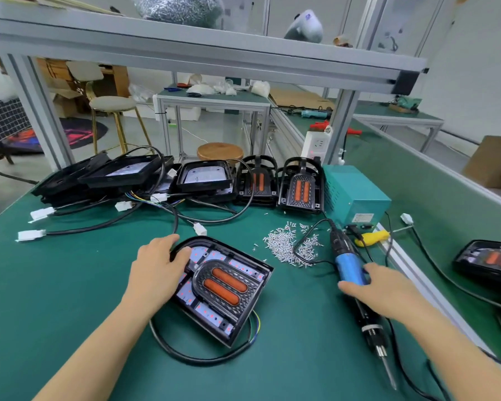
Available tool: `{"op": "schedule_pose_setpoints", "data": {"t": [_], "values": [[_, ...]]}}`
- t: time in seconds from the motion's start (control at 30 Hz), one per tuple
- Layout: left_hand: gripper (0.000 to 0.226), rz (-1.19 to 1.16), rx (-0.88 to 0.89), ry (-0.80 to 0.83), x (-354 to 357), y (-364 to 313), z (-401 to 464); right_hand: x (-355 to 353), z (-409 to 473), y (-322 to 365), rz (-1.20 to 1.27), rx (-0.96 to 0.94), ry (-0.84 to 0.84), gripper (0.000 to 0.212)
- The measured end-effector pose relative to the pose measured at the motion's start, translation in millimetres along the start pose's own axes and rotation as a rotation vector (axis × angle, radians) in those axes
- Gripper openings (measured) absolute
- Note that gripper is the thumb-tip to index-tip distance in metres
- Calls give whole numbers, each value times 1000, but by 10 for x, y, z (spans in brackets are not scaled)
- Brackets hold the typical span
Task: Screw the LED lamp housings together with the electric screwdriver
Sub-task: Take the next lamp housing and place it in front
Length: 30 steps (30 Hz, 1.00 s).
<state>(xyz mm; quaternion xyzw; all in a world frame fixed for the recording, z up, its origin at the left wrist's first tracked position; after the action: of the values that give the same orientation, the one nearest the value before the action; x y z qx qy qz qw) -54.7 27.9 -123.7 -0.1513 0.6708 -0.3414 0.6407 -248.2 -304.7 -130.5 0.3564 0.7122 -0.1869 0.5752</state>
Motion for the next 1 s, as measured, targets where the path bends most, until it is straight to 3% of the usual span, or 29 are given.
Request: {"op": "schedule_pose_setpoints", "data": {"t": [0.17,0.27,0.53,0.67,0.8,0.93,1.0], "values": [[27,58,299,-172,-42,-637,-61,59,15,48,138,-2,3,46],[17,50,386,-23,148,-1086,50,58,6,46,184,12,-36,42],[12,481,262,403,857,-1375,504,12,1,-71,365,-22,-164,32],[20,638,243,534,1043,-1327,553,-51,-37,-175,894,10,-75,40],[33,698,259,552,1145,-1330,512,-169,-126,-161,1341,18,38,43],[27,748,319,485,1171,-1377,478,-492,-220,-34,1779,-217,26,19],[28,767,353,453,1178,-1395,463,-614,-285,2,1879,-299,12,15]]}}
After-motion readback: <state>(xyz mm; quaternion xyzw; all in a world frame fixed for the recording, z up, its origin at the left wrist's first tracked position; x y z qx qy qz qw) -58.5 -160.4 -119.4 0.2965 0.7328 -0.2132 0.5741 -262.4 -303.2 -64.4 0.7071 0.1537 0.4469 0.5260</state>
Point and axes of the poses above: each hand's wrist, its own z-axis towards the middle knuckle, its own x-axis out of the palm, y = z × x, the point moved 7 cm from there along z, towards the middle knuckle, and after that the axes turned 3 degrees about y, right-handed, at the moved point
